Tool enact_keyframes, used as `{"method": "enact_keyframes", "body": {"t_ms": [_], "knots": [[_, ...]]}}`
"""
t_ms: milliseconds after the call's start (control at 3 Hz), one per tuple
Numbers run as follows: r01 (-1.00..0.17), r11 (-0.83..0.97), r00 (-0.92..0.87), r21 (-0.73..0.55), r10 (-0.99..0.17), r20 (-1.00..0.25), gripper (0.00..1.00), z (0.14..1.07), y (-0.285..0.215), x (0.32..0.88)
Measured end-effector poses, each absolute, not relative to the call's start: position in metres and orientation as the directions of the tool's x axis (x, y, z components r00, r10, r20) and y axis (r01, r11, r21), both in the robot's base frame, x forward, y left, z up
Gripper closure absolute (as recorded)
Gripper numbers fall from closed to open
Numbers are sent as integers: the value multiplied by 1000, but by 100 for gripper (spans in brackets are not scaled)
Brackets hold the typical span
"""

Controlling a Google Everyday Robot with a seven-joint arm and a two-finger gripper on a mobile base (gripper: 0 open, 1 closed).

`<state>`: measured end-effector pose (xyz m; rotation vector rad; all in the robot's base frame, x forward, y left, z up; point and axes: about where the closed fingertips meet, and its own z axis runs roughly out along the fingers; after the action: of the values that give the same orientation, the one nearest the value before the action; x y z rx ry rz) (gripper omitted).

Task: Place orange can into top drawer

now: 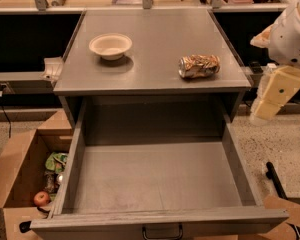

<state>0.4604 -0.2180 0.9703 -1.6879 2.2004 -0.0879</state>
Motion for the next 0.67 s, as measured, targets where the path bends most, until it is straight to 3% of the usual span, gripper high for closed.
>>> {"method": "enact_keyframes", "body": {"t_ms": [667], "knots": [[-925,280,-146,-255,-884,-443,0,942,-212,575]]}}
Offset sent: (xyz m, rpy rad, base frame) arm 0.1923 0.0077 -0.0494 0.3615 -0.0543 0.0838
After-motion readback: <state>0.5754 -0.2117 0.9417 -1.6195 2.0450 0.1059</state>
